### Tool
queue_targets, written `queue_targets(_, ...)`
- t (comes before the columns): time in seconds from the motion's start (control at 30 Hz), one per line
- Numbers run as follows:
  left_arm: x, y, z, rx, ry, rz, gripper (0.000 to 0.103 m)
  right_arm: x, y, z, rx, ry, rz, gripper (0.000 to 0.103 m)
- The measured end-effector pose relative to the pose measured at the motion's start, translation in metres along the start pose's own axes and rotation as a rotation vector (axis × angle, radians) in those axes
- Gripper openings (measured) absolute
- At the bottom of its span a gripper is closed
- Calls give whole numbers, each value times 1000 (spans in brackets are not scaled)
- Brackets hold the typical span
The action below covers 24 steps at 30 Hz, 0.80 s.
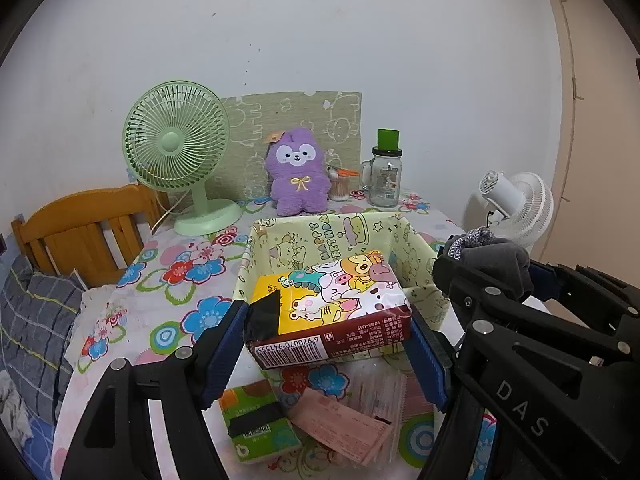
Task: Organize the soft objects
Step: 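Lift the grey sock and snack box with both tools over the yellow box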
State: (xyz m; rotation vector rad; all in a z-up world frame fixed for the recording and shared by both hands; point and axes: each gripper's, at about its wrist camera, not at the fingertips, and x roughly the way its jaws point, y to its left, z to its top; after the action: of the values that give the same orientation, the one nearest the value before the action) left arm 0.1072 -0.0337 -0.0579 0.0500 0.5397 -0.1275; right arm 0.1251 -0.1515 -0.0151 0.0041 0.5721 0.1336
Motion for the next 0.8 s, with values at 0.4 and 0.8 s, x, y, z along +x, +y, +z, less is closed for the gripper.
queue_targets(0.4,20,5,13,2,5,9,77,25,-1,14,-3,2,11,44)
queue_targets(0.8,41,12,24,-13,14,21,77,46,-3,25,-3,11,23,44)
